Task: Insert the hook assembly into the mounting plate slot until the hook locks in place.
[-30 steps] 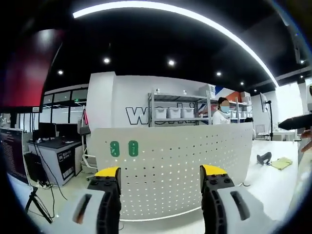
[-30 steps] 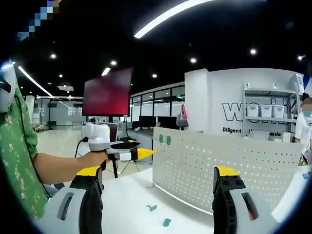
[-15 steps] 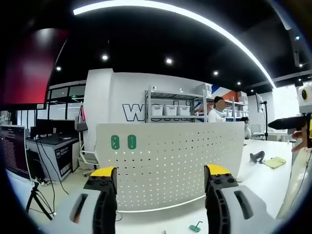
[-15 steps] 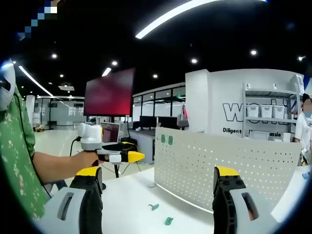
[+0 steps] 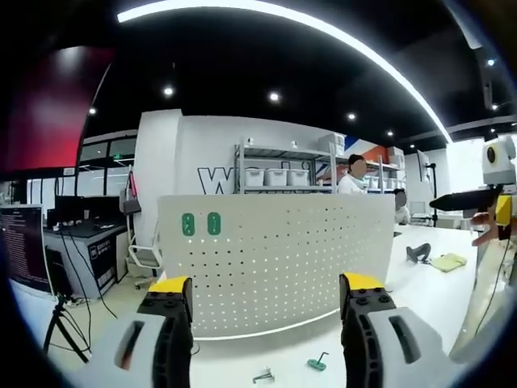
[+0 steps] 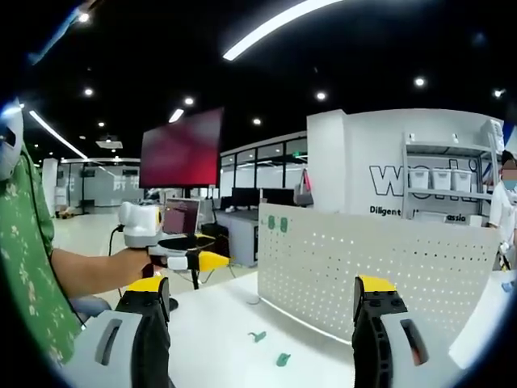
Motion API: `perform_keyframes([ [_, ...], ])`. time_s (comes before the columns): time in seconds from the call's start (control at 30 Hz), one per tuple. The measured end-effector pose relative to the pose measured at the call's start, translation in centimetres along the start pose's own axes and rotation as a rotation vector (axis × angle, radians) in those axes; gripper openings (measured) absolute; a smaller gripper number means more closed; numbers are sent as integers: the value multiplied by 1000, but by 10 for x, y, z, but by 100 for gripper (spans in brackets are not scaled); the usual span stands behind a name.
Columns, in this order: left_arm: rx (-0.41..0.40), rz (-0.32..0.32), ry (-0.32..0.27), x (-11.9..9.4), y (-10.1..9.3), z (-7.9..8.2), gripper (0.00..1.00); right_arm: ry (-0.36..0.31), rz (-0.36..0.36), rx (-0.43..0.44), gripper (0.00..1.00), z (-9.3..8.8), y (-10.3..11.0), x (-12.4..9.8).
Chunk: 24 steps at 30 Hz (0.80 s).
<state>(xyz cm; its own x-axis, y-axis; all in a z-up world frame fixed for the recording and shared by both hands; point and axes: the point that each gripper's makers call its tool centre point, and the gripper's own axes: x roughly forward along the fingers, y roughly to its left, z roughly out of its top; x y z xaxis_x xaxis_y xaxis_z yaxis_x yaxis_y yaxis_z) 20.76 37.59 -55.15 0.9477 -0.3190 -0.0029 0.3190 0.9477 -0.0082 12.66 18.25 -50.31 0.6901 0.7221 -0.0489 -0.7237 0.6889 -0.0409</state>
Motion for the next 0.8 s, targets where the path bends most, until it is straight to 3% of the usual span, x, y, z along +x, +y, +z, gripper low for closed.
perform_keyframes([
  [0.8,-26,-47,70,-13,-21,-45,74,111,4,71,97,-57,-7,13],
])
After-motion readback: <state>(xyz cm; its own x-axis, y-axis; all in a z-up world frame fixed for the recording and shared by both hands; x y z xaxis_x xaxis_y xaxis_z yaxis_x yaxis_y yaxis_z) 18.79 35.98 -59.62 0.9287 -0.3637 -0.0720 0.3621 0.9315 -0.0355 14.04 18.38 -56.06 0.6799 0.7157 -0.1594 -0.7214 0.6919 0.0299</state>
